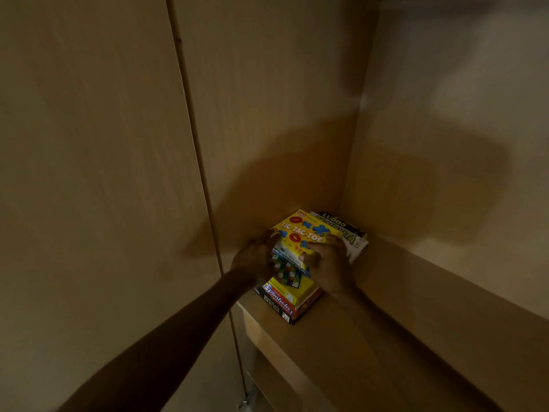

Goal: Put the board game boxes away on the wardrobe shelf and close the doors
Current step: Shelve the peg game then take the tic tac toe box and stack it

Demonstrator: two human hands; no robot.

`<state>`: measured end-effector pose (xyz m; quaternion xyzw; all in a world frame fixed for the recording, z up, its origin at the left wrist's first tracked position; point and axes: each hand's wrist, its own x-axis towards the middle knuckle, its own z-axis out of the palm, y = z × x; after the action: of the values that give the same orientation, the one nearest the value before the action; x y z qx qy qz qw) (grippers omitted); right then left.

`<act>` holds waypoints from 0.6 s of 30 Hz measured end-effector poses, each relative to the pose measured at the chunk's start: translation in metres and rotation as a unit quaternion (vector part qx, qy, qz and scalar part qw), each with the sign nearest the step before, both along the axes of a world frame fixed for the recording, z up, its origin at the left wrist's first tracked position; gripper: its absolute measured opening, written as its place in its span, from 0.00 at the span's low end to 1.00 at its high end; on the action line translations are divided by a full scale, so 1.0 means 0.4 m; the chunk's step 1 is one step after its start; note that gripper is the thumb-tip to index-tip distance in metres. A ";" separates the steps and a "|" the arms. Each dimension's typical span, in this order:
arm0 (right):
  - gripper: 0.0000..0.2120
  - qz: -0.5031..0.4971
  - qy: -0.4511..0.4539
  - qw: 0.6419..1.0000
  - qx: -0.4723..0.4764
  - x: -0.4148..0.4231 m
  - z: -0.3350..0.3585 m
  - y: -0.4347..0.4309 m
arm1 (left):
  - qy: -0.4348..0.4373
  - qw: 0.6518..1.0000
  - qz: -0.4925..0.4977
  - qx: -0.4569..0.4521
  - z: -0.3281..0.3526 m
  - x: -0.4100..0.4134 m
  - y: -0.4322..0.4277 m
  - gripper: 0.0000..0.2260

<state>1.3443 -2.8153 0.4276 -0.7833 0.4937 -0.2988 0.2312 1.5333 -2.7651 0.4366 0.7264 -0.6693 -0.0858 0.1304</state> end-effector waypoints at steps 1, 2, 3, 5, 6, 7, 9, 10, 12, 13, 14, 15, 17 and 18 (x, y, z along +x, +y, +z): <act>0.22 0.000 0.000 1.000 -0.002 0.000 0.002 0.002 | 0.008 1.000 -0.002 0.003 0.001 0.000 0.002 0.36; 0.22 0.000 0.001 1.000 -0.006 -0.002 0.007 0.008 | 0.019 1.000 -0.005 0.005 0.006 -0.003 0.007 0.36; 0.22 0.003 0.001 1.000 -0.008 -0.003 0.010 0.011 | 0.037 0.999 -0.005 0.006 0.006 -0.004 0.008 0.35; 0.23 0.018 0.005 1.000 -0.012 -0.008 0.012 0.015 | 0.085 0.996 0.007 -0.009 -0.001 0.000 0.013 0.33; 0.24 0.029 0.006 0.999 -0.012 -0.013 0.011 0.017 | 0.113 0.993 0.017 -0.025 -0.009 0.005 0.016 0.32; 0.25 0.039 0.002 0.999 -0.011 -0.019 0.007 0.021 | 0.144 0.988 0.029 -0.040 -0.019 0.008 0.023 0.30; 0.25 0.051 -0.021 0.998 -0.019 -0.035 -0.007 0.032 | 0.204 0.976 0.046 -0.063 -0.037 0.006 0.046 0.24; 0.24 0.051 -0.038 0.998 -0.028 -0.045 -0.015 0.048 | 0.228 0.969 0.055 -0.081 -0.051 0.002 0.065 0.20; 0.20 0.053 -0.082 0.994 -0.047 -0.059 -0.031 0.083 | 0.283 0.948 0.091 -0.118 -0.069 -0.012 0.110 0.15; 0.19 0.056 -0.102 0.992 -0.048 -0.063 -0.041 0.106 | 0.310 0.935 0.109 -0.131 -0.082 -0.018 0.137 0.14; 0.18 0.060 -0.118 0.990 -0.044 -0.066 -0.048 0.134 | 0.334 0.923 0.122 -0.144 -0.095 -0.024 0.166 0.13; 0.17 0.064 -0.128 0.989 -0.034 -0.065 -0.063 0.163 | 0.350 0.914 0.135 -0.153 -0.108 -0.030 0.206 0.11; 0.15 0.059 -0.140 0.988 0.008 -0.062 -0.088 0.226 | 0.370 0.900 0.166 -0.163 -0.131 -0.036 0.293 0.10; 0.14 0.052 -0.144 0.988 0.027 -0.060 -0.098 0.256 | 0.381 0.893 0.178 -0.162 -0.139 -0.040 0.333 0.10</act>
<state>1.3203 -2.7128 0.3883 -0.7502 0.4220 -0.3825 0.3359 1.5174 -2.6320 0.3812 0.7138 -0.4328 -0.2220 0.5039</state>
